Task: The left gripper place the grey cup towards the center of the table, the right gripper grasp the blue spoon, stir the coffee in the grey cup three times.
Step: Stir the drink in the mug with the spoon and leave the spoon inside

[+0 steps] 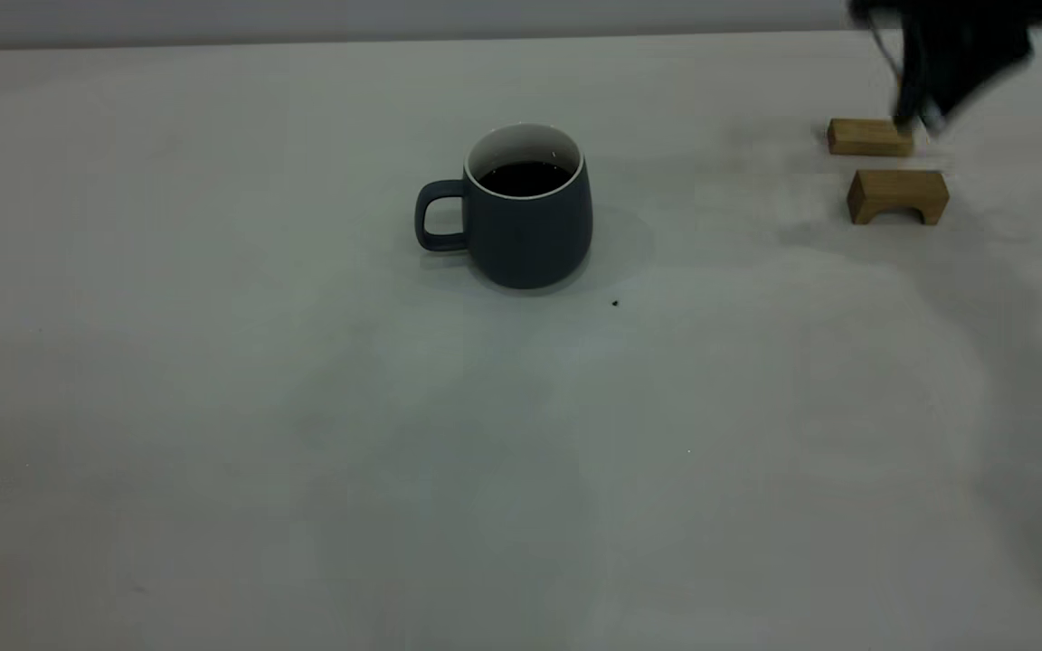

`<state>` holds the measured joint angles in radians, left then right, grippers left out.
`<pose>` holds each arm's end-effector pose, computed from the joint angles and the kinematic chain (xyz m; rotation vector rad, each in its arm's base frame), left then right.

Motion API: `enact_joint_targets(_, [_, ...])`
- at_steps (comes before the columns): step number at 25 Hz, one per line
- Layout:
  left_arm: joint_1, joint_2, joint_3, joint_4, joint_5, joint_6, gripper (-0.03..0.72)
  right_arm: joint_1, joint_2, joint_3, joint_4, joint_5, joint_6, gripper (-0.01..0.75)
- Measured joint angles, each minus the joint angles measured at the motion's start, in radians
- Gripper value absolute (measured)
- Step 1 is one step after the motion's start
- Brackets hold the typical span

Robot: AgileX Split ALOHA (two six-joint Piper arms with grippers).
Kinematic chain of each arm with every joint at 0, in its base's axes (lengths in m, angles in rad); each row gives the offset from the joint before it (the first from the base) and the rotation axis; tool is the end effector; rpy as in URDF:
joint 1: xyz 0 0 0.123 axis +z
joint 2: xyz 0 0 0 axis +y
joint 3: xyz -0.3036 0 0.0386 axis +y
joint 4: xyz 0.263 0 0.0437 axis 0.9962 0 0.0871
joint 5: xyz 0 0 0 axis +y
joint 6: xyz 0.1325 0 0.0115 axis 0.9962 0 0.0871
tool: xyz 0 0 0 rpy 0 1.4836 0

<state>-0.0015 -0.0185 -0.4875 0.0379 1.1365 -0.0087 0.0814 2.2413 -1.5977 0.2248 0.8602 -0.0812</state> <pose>0.0184 0.0045 0.2529 -0.0113 2.1137 0.0398 0.4738 0.0612 0.0847 -0.0428 2.9758 0.2710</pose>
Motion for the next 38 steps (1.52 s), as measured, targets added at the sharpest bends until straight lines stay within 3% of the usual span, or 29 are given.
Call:
enact_joint_targets(9, [0.0,0.0,0.0,0.0,0.0,0.0,0.592,0.033,-0.084,-0.082,0.592,0.323,0.0,0.135])
enact_joint_targets(15, [0.0,0.0,0.0,0.0,0.0,0.0,0.592,0.07,-0.084,-0.083,0.859,0.332,0.098,0.135])
enact_joint_targets(26, [0.0,-0.001,0.0,0.0,0.0,0.0,0.592,0.171,-0.049,-0.083,1.075,0.331,0.707,0.135])
enact_joint_targets(38, [0.0,-0.001,0.0,0.0,0.0,0.0,0.592,0.181,0.139,-0.083,1.286,0.313,0.771,0.135])
